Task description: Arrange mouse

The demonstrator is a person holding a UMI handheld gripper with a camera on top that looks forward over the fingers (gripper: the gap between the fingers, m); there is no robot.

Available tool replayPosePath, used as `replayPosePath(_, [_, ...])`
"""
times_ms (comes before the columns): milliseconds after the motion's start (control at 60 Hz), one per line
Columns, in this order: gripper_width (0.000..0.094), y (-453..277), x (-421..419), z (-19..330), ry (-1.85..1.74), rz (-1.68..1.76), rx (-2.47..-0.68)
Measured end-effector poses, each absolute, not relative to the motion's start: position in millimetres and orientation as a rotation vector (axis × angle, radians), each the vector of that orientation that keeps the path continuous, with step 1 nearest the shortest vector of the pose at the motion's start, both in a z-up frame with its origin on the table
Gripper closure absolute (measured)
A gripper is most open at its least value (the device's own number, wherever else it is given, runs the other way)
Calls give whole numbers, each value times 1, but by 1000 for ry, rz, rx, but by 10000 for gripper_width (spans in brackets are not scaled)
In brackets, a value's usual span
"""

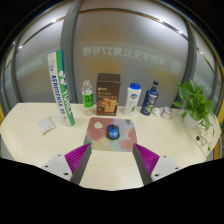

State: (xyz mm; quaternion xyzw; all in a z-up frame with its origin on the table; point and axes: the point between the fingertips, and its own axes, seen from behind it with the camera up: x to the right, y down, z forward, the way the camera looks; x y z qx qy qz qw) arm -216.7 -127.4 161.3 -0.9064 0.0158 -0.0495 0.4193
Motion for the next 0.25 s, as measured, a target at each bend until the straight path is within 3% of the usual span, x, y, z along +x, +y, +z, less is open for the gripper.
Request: replayPosePath(250, [85,-148,-223,169,22,-135,-2270])
